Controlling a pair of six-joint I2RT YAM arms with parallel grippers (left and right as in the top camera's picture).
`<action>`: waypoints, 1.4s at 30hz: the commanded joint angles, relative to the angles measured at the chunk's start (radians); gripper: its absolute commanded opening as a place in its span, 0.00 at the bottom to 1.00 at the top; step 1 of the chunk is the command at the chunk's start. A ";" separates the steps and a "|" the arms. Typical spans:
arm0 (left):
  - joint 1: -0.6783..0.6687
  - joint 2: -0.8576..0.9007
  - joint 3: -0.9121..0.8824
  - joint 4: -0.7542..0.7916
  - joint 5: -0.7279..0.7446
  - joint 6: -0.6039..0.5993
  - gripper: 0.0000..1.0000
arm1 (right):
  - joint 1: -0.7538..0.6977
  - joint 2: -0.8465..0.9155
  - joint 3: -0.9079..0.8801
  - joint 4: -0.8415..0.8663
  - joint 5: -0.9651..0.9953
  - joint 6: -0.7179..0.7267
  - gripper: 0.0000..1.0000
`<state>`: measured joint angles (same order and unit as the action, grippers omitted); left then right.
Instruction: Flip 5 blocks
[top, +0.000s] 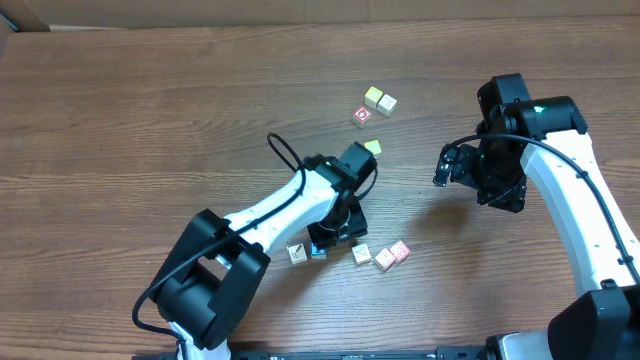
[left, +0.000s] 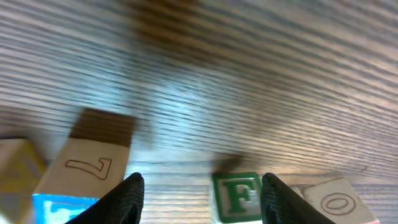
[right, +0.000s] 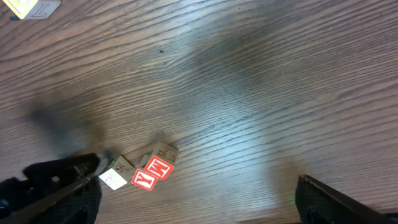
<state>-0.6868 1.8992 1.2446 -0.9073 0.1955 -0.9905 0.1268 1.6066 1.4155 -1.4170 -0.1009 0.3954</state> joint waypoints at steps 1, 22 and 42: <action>0.010 -0.003 0.097 -0.048 -0.059 0.087 0.55 | 0.001 -0.023 0.024 0.000 -0.005 -0.003 1.00; 0.082 -0.003 -0.079 -0.385 -0.272 0.044 0.04 | 0.001 -0.023 0.024 -0.007 -0.005 -0.004 1.00; 0.191 -0.003 -0.141 -0.178 -0.227 0.089 0.04 | 0.001 -0.023 0.024 -0.011 -0.006 -0.004 1.00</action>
<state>-0.5083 1.8984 1.1057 -1.1076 -0.0456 -0.9230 0.1268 1.6066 1.4155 -1.4296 -0.1009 0.3946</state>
